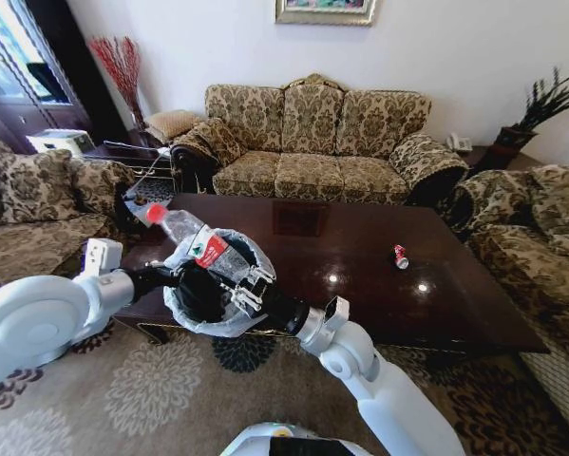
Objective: Move to the front of the table and place the trash on the table into the trash bin.
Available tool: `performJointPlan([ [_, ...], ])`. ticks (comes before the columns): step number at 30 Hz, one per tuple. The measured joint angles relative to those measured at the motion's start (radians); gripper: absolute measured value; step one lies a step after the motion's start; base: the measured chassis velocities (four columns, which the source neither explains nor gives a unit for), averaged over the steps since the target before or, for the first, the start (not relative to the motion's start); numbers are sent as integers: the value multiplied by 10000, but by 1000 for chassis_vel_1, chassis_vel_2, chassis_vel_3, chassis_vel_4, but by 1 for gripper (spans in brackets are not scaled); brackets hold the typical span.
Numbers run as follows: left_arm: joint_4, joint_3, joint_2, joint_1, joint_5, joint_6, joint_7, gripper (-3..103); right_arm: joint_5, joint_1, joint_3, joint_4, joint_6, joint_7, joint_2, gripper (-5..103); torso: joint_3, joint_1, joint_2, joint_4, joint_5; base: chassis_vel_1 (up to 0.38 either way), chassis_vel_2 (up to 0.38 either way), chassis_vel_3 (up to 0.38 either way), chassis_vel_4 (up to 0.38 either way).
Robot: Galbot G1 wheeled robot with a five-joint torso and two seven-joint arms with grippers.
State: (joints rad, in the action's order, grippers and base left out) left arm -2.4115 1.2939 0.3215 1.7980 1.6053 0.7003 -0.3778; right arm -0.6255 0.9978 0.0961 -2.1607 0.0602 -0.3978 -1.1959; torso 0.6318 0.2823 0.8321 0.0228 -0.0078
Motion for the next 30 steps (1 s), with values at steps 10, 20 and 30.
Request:
performJointPlan([
  [10, 21, 18, 75, 13, 12, -16, -17, 0, -109, 64, -338, -282, -395, -1, 15, 75, 0, 0, 0, 0, 0, 0, 0, 0, 0],
  [20, 844, 192, 308, -139, -45, -63, -60, 0, -163, 1220, -3901, -503, -1253, 3189, 8, 100, 0, -1, 0, 1, 0, 0, 0, 0, 0],
  [30, 667, 109, 645, -185, -234, -145, -114, 0, -59, 1387, -6438, 3565, -218, 4825, 10, 100, 1, 0, -3, 0, 2, 0, 0, 0, 0],
])
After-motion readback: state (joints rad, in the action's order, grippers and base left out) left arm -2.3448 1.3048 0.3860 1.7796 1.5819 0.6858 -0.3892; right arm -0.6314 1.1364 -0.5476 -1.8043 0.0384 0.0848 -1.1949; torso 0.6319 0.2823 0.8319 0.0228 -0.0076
